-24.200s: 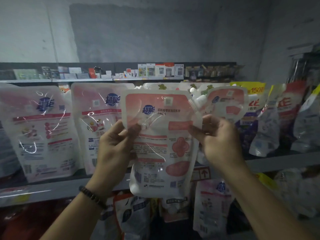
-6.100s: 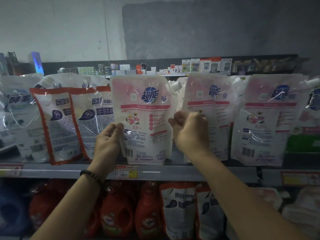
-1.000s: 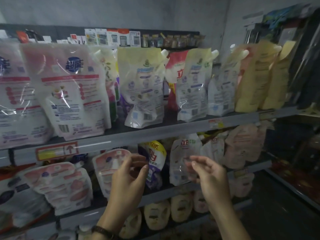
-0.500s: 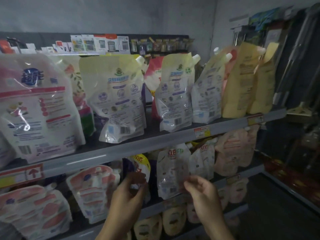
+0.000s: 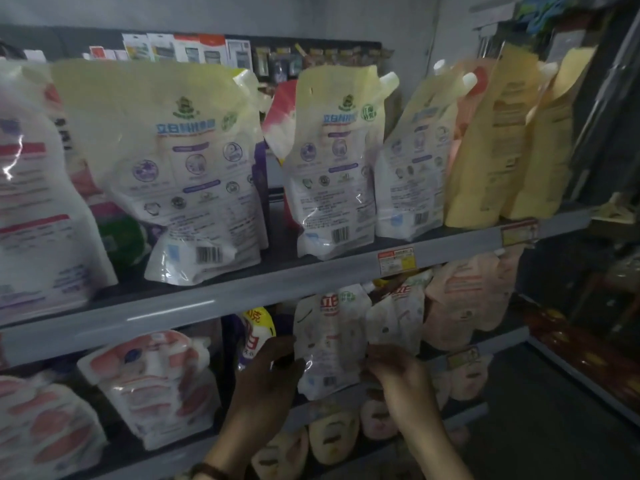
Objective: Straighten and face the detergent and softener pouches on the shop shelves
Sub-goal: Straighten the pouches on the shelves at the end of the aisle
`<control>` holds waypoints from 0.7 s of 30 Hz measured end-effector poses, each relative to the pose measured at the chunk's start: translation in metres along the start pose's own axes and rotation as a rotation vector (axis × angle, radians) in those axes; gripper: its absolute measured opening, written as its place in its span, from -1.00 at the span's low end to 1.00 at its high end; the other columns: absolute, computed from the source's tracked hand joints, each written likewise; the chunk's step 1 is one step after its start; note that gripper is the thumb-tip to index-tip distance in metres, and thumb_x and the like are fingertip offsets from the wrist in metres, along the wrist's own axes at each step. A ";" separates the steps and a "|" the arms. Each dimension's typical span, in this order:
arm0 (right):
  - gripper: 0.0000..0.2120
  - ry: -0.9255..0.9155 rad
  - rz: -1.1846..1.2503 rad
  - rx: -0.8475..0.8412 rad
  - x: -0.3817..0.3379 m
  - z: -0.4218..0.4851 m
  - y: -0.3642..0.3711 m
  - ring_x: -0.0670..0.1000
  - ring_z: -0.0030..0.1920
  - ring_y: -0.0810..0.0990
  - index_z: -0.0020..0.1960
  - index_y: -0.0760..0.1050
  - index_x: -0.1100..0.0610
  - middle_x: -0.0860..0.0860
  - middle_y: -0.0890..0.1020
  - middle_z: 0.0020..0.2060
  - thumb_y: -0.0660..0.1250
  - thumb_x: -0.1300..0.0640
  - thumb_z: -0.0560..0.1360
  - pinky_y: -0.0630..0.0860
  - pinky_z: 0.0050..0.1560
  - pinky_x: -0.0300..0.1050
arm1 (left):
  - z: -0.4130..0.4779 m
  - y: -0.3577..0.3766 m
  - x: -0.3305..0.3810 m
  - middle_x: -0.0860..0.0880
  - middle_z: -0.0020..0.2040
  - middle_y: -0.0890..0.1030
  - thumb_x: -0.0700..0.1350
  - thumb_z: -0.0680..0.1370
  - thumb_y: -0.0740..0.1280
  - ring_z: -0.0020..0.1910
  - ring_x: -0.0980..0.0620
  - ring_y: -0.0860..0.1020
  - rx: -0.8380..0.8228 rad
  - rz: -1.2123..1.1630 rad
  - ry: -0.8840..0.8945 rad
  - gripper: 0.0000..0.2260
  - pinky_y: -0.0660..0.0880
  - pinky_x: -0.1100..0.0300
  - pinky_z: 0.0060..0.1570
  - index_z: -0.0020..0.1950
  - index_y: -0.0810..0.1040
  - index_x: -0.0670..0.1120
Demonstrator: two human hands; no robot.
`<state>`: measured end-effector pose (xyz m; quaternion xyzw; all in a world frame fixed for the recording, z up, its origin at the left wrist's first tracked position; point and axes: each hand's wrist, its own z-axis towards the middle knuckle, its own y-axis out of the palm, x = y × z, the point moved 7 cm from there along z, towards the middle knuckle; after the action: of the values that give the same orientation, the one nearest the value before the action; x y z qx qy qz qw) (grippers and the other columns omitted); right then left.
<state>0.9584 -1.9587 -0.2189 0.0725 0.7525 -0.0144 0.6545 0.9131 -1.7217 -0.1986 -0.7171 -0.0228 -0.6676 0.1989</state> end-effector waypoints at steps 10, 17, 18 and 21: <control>-0.92 0.105 0.029 -0.180 0.007 0.051 -0.015 0.14 -0.16 0.65 0.02 0.69 0.29 0.22 0.71 -0.19 0.42 0.32 0.58 0.47 -0.17 -0.07 | 0.038 0.055 -0.021 0.16 0.57 0.44 0.17 0.67 0.32 0.52 0.07 0.45 -0.023 0.262 0.075 -0.47 0.45 -0.06 0.50 0.60 0.22 0.28; -0.94 0.116 0.025 -0.225 0.009 0.063 -0.027 0.17 -0.07 0.74 -0.05 0.69 0.28 0.16 0.74 -0.18 0.44 0.36 0.56 0.54 -0.16 -0.06 | 0.103 0.063 -0.083 0.06 0.54 0.43 0.36 0.49 0.39 0.50 0.02 0.45 0.158 0.309 0.041 -0.21 0.52 -0.11 0.42 0.64 0.20 0.17; -0.93 0.107 -0.003 -0.227 0.010 0.064 -0.028 0.19 -0.03 0.76 -0.06 0.70 0.24 0.17 0.76 -0.15 0.44 0.34 0.56 0.56 -0.15 -0.05 | 0.099 0.066 -0.073 0.05 0.47 0.50 0.26 0.56 0.40 0.42 0.04 0.51 0.170 0.288 0.041 -0.32 0.56 -0.05 0.35 0.62 0.26 0.13; -0.82 0.085 -0.098 -0.255 0.020 0.068 -0.032 0.19 -0.03 0.77 -0.17 0.74 0.11 0.10 0.77 -0.14 0.46 0.30 0.55 0.64 -0.03 0.11 | 0.086 0.075 -0.053 0.06 0.13 0.66 0.01 0.71 0.33 0.11 -0.02 0.68 0.196 0.151 -0.008 -0.74 0.68 -0.10 0.12 0.40 0.49 0.09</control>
<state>1.0181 -1.9968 -0.2511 -0.0474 0.7779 0.0523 0.6244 1.0111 -1.7519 -0.2712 -0.6964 -0.0345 -0.6426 0.3176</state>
